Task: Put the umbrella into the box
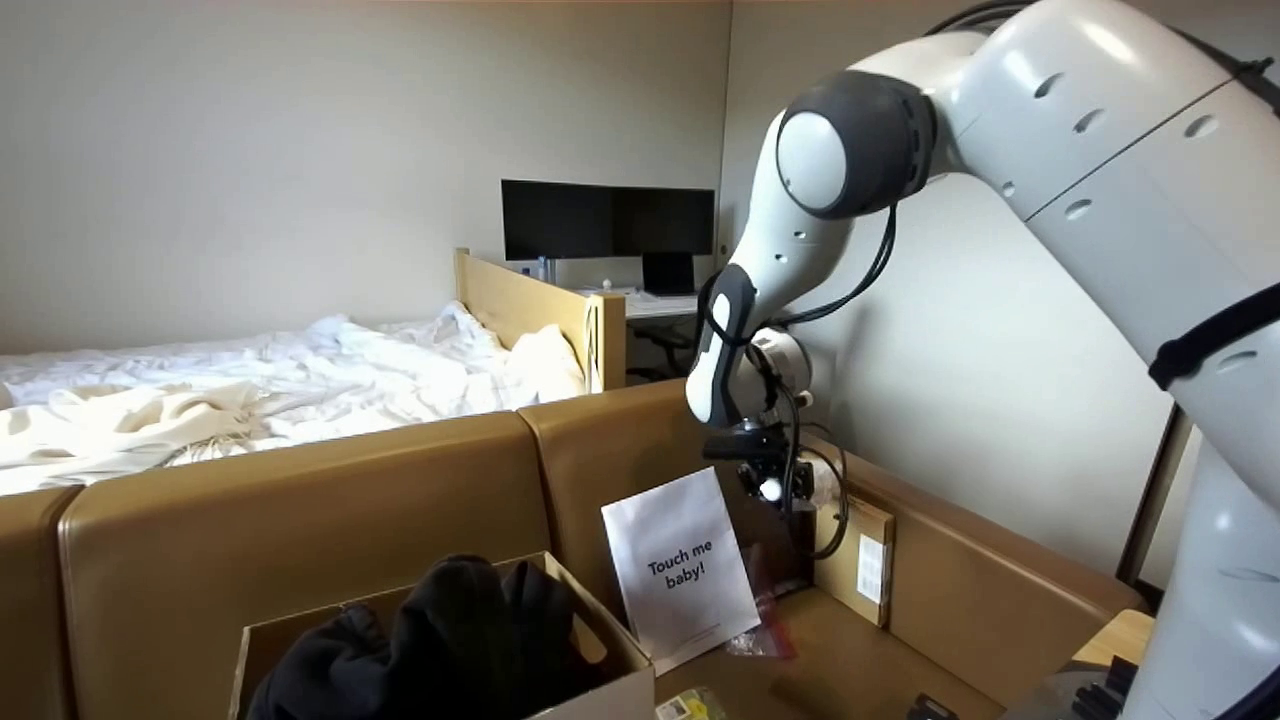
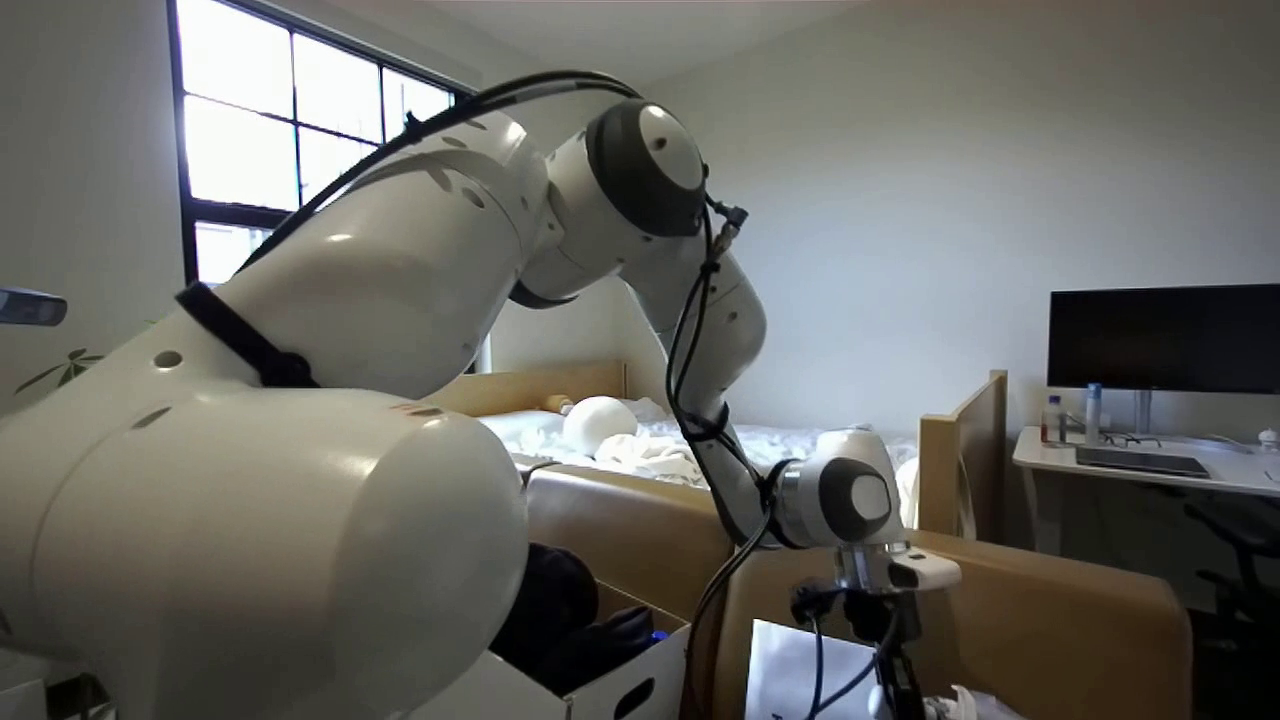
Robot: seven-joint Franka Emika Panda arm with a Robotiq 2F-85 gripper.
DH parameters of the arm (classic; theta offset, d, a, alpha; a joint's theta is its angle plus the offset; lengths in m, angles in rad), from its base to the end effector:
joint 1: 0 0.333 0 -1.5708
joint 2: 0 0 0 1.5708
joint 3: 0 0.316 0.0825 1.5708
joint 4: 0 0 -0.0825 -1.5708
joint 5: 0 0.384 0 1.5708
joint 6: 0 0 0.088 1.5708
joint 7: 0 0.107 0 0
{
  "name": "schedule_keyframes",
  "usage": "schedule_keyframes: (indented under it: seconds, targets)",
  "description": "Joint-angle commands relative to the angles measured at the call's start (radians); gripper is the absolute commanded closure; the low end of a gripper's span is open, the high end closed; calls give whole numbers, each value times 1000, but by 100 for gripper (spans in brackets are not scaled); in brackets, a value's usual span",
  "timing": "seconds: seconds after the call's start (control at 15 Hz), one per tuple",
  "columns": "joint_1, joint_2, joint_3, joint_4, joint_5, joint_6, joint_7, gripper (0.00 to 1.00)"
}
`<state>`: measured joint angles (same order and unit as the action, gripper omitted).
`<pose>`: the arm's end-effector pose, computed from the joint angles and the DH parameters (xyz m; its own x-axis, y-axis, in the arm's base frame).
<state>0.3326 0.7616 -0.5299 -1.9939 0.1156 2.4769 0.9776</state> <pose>0.5659 -0.1226 0.1094 0.3981 -0.9038 0.1571 -0.8909 -0.3401 0.3010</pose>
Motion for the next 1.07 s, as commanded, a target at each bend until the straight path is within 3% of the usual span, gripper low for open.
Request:
schedule_keyframes:
  seconds: [0.0, 0.2, 0.4, 0.73, 1.0]
  targets:
    - [204, -152, -140, -87, -277, -121, 214, 90]
    - [211, -297, -41, -57, -459, -326, 242, 90]
    - [147, -387, 169, -41, -489, -452, 221, 90]
    - [131, -318, 439, 35, -462, -462, 397, 90]
    - [167, -167, 585, 185, -418, -497, 475, 90]
